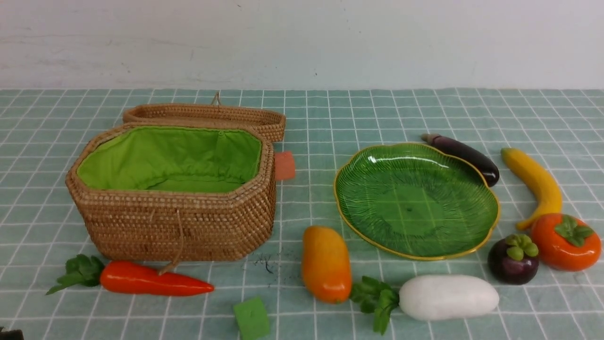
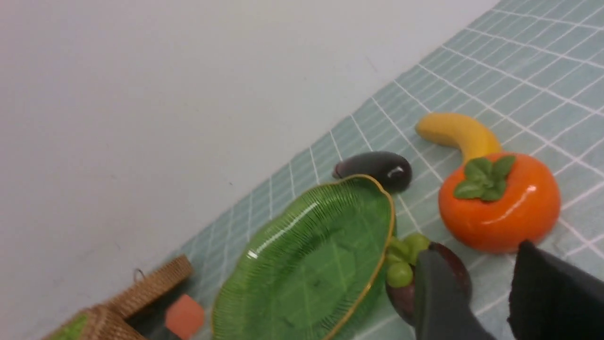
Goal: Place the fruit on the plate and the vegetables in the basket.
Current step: Use the left arm to grab a carrot and put it into the left basket
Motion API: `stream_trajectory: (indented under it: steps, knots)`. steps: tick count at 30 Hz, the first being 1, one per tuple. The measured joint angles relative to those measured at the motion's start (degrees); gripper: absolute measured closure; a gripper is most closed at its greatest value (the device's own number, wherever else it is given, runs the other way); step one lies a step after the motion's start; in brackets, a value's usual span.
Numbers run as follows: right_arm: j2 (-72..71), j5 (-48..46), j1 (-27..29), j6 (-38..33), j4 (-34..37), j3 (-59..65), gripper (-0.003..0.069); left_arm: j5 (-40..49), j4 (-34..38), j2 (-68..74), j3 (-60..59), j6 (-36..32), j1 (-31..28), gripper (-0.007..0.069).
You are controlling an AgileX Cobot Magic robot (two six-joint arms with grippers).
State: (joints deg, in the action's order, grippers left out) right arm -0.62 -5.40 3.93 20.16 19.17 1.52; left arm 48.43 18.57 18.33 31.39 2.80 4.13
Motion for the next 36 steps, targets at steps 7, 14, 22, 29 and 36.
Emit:
stream_trajectory:
  steps: [7,14,22,29,36]
  knots:
    - [1.86,-14.85,-4.44,-2.79,2.71,-10.2,0.0463,6.06,-2.97,8.2,2.31,-0.93,2.42,0.0638]
    - [20.2,-51.72,-17.71,-22.78,2.78,-41.24,0.0566,12.0,-4.28,26.92,8.69,-8.16,6.19,0.0638]
    - [26.11,-64.61,-21.33,-35.78,3.98,-53.38,0.0572,10.39,-11.62,42.71,16.06,-30.69,16.3,0.0638]
    - [26.05,-64.78,-21.4,-39.34,4.57,-53.55,0.0572,5.81,-14.73,57.61,18.9,-50.46,20.47,0.058]
    - [26.05,-64.9,-21.4,-39.53,4.34,-53.55,0.0563,-3.34,-21.05,66.88,19.42,-60.35,26.18,0.0318]
